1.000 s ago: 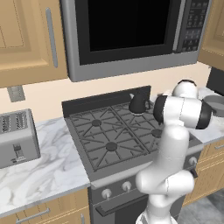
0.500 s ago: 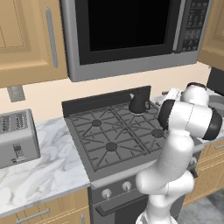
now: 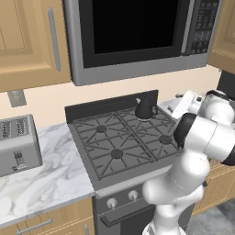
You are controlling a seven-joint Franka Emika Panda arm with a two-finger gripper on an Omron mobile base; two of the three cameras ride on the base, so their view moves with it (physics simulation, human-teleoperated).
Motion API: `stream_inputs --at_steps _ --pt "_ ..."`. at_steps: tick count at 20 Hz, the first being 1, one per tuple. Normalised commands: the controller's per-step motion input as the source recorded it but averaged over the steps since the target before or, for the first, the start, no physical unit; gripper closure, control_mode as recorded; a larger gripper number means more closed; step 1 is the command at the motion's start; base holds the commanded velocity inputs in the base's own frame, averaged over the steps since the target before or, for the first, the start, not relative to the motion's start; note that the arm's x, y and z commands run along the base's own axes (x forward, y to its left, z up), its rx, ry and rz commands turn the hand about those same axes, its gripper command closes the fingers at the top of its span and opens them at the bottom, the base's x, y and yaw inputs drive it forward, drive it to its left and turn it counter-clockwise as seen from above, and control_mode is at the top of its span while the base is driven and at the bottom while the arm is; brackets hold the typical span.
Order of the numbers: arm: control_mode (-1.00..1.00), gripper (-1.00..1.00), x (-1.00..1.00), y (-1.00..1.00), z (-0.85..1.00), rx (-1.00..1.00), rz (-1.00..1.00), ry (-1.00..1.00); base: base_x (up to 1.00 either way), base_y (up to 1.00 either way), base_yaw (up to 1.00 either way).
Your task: Pick the kettle from the cabinet and place it on a stove burner. Then pick the pot from the counter and place it on another stove burner. Finally, turn both burners on.
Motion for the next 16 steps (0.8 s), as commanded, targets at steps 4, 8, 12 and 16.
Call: stream_inputs --at_steps 4,8,12,16 --pt "-1.0 -1.0 -0.47 0.0 0.24 -0.01 0.0 -0.16 0.0 0.0 0.0" --pt "-1.0 -1.0 -0.48 0.0 0.22 -0.02 0.0 -0.16 0.0 0.0 0.0" --pt "-1.0 -1.0 -0.49 0.05 0.2 -0.03 0.0 -0.16 0.0 0.0 0.0" --pt "-1.0 -1.0 -0.5 0.21 0.17 -0.08 0.0 -0.19 0.0 0.0 0.0"
